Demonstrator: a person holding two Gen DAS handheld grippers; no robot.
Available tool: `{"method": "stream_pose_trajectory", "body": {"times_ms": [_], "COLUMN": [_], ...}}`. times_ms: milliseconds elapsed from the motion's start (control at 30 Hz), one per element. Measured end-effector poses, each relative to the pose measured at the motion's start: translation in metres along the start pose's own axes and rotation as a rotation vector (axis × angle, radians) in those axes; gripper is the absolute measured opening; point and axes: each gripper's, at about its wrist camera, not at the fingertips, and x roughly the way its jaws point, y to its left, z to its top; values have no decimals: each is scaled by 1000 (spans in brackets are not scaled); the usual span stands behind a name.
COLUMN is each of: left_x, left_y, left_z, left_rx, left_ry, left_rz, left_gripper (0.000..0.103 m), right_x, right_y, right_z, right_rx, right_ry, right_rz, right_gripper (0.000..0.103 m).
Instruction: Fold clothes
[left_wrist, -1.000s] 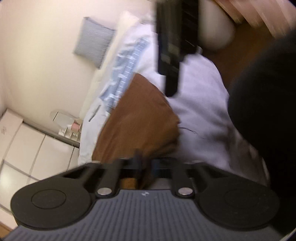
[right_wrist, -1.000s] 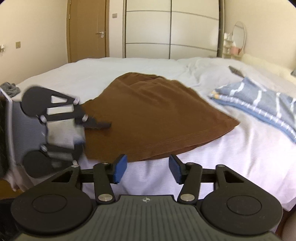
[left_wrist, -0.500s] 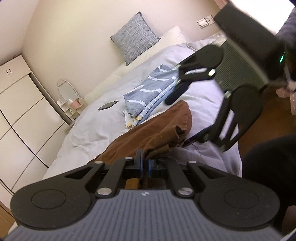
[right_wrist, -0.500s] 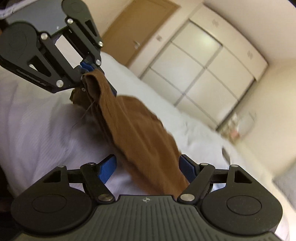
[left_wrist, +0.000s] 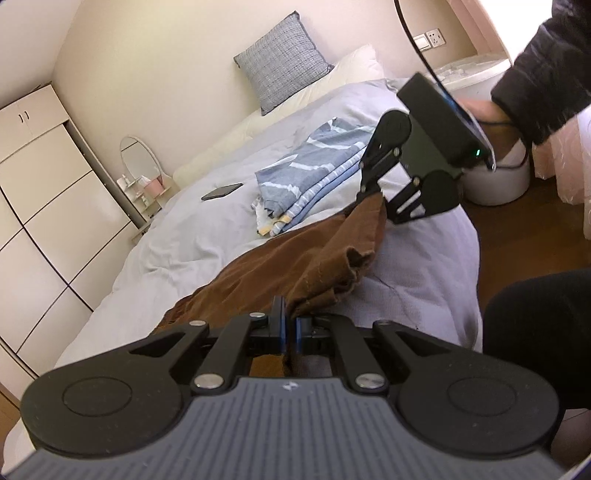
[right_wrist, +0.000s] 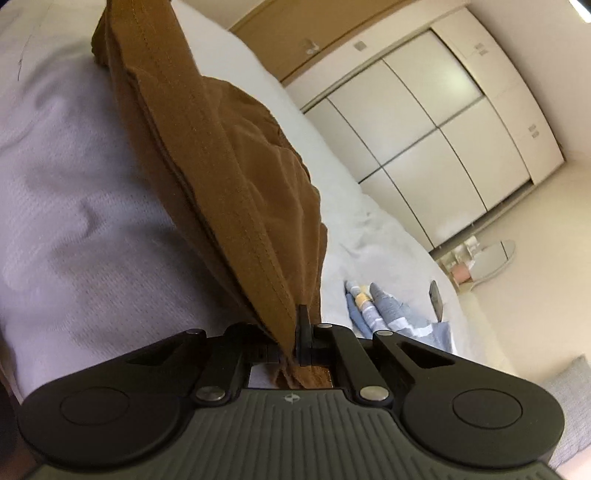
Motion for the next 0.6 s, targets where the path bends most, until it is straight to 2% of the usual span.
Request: {"method": "stream_pose_trajectory", "body": {"times_ms": [133,300,433,600], "left_x": [-17,-72,-124,-168], "left_y": [15,36,29,-5], "left_z": [8,10,-3,-15], "left_rx": [1,20,14,-11], "left_ry": [-24,-19,22,117], "left_rz": [48,134,146,113], "left_gripper": [4,3,3,3], "right_x": [-24,-81,-125,-162], "right_y": [-19,-21,-2,23], "right_z": [22,66,89,92], "right_rx": [23,7,-3,1], "right_ry": [-28,-93,-131,-115], "right_rz": [-8,48,133,283], "right_gripper": [1,1,1,1]}}
